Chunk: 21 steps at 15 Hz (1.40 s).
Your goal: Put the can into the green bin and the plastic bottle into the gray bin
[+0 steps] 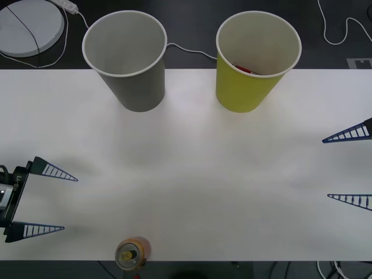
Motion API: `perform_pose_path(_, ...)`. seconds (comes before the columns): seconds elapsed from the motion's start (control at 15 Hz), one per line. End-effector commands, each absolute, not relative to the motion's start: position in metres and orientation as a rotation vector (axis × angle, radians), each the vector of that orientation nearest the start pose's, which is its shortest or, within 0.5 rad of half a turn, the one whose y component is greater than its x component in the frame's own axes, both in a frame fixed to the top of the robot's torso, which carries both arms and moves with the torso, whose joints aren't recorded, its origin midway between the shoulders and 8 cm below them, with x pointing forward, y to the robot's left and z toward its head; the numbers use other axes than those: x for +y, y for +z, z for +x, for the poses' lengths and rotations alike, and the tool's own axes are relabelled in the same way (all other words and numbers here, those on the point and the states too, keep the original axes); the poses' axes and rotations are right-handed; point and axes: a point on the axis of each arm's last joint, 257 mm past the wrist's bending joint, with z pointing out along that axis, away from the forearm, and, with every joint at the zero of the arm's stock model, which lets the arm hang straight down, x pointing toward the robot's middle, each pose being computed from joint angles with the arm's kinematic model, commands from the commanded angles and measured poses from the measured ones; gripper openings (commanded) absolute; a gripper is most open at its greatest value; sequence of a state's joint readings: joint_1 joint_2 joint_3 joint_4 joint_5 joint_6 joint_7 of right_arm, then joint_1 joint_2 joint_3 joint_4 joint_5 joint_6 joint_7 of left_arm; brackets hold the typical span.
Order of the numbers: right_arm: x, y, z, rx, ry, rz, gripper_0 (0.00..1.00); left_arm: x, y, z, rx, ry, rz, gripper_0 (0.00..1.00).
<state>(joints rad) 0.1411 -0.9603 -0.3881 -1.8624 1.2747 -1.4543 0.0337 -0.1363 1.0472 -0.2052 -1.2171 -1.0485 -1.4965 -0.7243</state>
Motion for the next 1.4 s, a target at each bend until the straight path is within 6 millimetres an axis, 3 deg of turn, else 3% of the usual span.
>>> perform_pose_path(0.07, -0.295, -0.148, 0.333, 1.465, 0.317, -1.655, 1.0, 0.3, -0.281, 0.307, 1.162, -0.629, 1.804, 1.0)
perform_pose_path(0.47, -0.295, -0.148, 0.333, 1.465, 0.317, -1.655, 1.0, 0.283, -0.313, 0.289, 1.12, -0.687, 1.764, 1.0)
perform_pose_path(1.4, -0.295, -0.148, 0.333, 1.465, 0.317, -1.655, 1.0, 0.228, -0.349, 0.255, 1.093, -0.847, 1.699, 1.0)
